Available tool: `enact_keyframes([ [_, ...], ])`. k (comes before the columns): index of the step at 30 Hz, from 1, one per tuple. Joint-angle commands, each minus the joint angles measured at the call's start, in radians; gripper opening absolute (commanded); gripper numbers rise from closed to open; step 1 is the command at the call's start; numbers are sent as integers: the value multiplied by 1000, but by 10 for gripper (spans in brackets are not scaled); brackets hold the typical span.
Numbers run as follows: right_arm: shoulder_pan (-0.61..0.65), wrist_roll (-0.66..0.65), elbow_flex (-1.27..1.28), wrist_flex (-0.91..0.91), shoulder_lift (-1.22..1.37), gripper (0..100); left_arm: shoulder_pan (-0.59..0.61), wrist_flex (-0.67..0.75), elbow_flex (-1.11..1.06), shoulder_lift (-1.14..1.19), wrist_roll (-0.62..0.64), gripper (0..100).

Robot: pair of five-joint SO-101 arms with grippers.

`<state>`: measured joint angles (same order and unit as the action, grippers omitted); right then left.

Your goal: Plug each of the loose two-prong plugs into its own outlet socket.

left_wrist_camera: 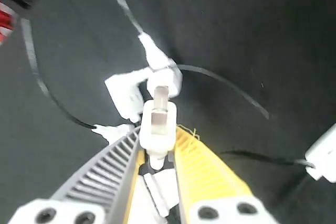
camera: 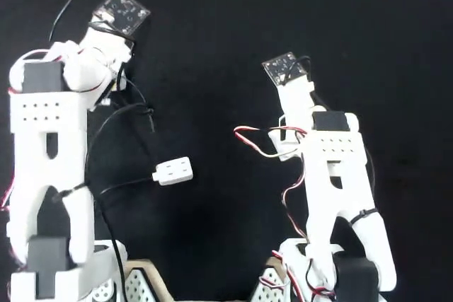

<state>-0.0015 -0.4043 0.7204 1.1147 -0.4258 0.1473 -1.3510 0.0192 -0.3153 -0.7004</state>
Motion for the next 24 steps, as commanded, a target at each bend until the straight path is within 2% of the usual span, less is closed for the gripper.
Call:
enact_keyframes([
  [1,14,-8,-7,-9,-2,22,-31,49,91,-104,55,33],
  [7,14,-8,-7,-9,-2,22,-44,118,203,-163,80,33],
  [16,14,-8,-7,-9,-2,22,-47,107,407,-130,81,33],
  [24,12,-8,-7,-9,-2,22,-222,-17,467,-150,75,33],
])
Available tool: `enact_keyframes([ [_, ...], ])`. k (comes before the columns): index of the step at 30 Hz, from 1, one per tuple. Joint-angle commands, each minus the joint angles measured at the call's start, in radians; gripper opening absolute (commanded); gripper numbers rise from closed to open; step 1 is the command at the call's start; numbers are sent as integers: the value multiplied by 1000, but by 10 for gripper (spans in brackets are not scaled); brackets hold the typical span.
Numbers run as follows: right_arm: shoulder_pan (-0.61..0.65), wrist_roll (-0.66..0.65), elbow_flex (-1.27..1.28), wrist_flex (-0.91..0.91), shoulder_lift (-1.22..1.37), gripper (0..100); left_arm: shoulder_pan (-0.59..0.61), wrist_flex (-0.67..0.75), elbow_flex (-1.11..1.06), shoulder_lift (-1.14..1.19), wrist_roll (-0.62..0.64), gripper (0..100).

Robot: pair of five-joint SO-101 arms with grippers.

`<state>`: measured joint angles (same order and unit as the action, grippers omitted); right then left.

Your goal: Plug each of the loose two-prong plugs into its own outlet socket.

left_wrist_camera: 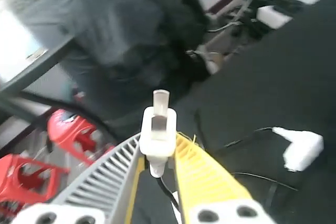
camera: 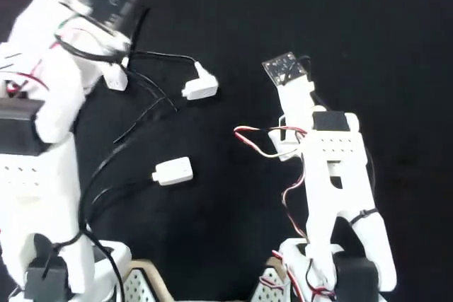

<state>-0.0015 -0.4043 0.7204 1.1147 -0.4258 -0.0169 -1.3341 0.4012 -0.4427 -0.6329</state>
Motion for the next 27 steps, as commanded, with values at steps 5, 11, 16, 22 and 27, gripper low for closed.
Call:
enact_keyframes([
  [5,-28,-8,-13,-9,-2,22,-160,-143,82,-11,-51,33],
  [11,-92,-26,-56,34,-4,22,-331,-189,-260,51,-126,33],
  [16,-180,-133,-87,87,-4,22,-441,-135,-576,58,-178,30],
  [22,-287,-267,-133,155,-4,22,-581,175,-961,58,-173,30],
  [27,-324,-371,-108,167,-4,22,-650,393,-1167,58,-147,32],
])
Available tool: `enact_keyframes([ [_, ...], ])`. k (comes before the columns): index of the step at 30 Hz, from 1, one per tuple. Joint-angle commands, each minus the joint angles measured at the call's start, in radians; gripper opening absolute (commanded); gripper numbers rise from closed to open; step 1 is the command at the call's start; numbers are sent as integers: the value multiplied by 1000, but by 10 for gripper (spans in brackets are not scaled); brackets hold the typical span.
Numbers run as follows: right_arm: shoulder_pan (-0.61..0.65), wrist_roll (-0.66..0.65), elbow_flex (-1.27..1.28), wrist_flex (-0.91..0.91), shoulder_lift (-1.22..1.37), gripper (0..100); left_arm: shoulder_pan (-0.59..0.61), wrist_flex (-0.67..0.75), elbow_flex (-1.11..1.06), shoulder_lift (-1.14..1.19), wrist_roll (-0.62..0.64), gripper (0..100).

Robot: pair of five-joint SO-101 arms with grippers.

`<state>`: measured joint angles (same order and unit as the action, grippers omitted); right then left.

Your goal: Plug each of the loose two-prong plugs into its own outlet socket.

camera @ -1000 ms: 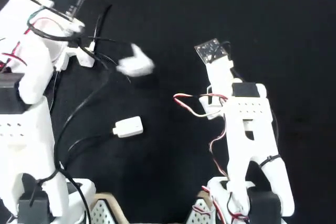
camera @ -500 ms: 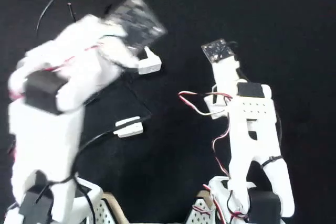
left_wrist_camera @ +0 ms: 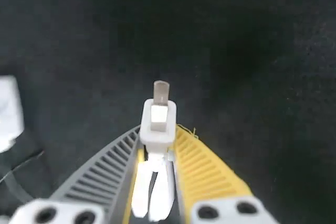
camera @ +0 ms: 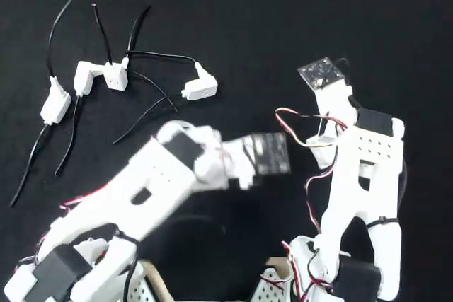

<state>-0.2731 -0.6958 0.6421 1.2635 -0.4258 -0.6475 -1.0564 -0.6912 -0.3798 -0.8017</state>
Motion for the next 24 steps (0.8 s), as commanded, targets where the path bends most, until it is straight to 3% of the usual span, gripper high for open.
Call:
enact_keyframes([
  [1,-72,-100,-38,26,-4,23,-19,146,-96,-5,32,33],
  [5,-152,-147,-81,64,-4,25,-18,167,-127,-2,38,51],
  [11,-187,-232,-143,135,-4,25,-8,164,-130,-5,44,227],
  [14,-186,-292,-174,173,-4,26,15,164,-120,-11,48,260],
  [18,-184,-373,-200,195,-5,26,137,160,-110,-129,94,262],
  [24,-147,-509,-193,265,-10,60,420,-6,-113,-551,112,260],
])
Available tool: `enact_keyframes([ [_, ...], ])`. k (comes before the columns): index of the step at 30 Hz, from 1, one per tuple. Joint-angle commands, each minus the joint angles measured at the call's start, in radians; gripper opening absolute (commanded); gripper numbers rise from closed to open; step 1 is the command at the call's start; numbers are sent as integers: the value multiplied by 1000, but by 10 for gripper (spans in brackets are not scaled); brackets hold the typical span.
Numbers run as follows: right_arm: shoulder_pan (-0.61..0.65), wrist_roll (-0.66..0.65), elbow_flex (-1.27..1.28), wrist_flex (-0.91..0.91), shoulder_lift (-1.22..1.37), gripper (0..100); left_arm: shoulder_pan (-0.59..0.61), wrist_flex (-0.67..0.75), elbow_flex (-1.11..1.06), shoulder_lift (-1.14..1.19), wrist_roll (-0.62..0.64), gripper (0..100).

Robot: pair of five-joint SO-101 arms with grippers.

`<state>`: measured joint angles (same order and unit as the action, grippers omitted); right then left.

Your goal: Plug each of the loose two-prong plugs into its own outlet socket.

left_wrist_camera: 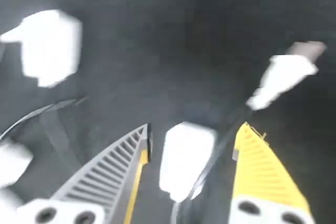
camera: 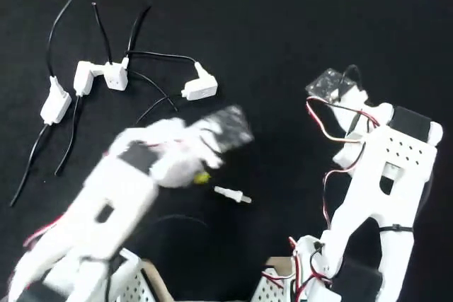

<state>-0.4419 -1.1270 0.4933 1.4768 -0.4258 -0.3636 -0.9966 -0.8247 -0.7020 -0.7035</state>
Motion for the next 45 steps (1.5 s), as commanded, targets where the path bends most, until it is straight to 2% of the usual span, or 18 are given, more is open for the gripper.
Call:
enact_keyframes([
  [1,48,-91,-41,69,-10,71,186,-97,16,-311,17,260],
  [4,167,-104,-31,124,-10,82,343,-150,-42,-543,54,260],
  [9,491,-97,1,230,-10,85,493,-164,-288,-824,54,260],
  [15,905,21,90,233,-4,87,621,-172,-547,-1028,54,260],
  [17,1025,63,110,233,-2,118,659,-173,-621,-1077,55,260],
  [21,1177,172,120,187,-1,149,753,-166,-734,-1126,51,260],
  [24,1209,213,114,140,67,151,789,-166,-779,-1122,52,260],
  [29,1209,368,-50,71,364,149,854,-163,-816,-1120,71,260],
  [32,1209,440,-173,78,498,149,888,-109,-839,-1120,130,260],
  [35,1209,489,-222,80,570,149,891,-69,-860,-1120,138,260],
  [40,1195,526,-208,86,611,149,888,-61,-874,-1120,135,260],
  [45,1097,514,-203,84,619,149,888,-63,-874,-1120,135,260],
])
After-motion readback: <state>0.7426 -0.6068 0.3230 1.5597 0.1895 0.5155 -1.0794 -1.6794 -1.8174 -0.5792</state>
